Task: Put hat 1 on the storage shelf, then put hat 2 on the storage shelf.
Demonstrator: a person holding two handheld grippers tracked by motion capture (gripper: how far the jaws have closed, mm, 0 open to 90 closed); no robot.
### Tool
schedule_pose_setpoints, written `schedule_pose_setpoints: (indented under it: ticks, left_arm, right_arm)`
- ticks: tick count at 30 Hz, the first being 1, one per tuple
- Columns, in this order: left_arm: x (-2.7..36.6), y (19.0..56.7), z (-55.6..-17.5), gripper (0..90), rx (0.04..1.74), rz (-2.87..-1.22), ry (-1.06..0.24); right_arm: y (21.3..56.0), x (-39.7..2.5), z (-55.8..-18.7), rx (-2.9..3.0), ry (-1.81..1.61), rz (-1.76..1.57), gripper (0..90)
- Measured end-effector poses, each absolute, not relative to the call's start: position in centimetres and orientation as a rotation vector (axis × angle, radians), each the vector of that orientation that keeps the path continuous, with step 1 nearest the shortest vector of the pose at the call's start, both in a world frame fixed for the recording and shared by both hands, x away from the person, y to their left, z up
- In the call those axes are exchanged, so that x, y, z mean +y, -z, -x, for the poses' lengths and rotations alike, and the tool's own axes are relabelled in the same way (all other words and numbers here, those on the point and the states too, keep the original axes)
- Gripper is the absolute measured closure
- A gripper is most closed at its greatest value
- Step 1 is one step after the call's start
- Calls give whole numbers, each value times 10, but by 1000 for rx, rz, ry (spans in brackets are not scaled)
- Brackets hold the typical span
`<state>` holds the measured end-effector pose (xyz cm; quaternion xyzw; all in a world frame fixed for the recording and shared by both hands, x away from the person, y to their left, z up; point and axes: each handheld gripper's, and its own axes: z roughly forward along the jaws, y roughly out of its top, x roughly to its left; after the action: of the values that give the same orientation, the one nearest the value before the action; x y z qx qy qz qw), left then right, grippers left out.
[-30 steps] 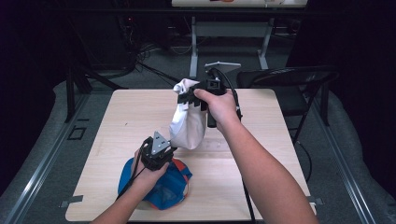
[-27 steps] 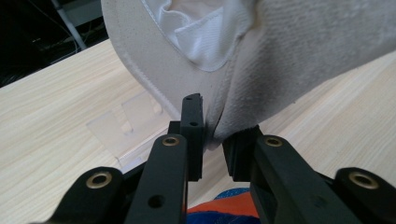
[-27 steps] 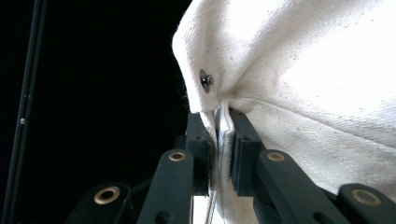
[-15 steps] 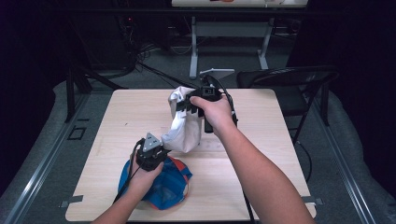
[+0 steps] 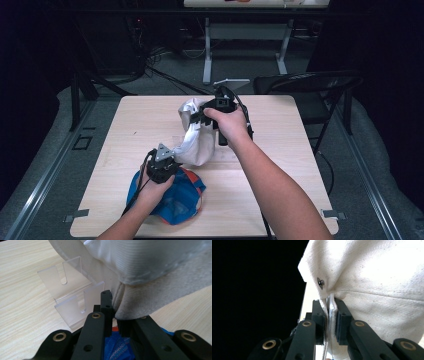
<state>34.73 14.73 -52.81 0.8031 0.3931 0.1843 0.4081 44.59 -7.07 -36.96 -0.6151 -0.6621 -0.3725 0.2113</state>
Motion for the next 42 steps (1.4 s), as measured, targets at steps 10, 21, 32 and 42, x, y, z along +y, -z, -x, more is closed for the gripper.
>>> schedule_pose_setpoints:
  ticks: [10, 21, 32, 42]
  left_arm:
    - [151, 518, -335, 635, 961, -1986, -486]
    - [196, 510, -313, 528, 1016, -1928, -506]
    - [254, 521, -305, 523, 1164, -1884, -535]
    - [277, 532, -300, 501, 1221, -1891, -560]
  right_arm:
    - [365, -77, -445, -1845, 1081, 1720, 754]
    - [356, -95, -435, -1907, 1200, 1719, 623]
    - [346, -116, -406, -2027, 1292, 1710, 573]
    - [353, -134, -384, -2065, 1319, 1714, 570]
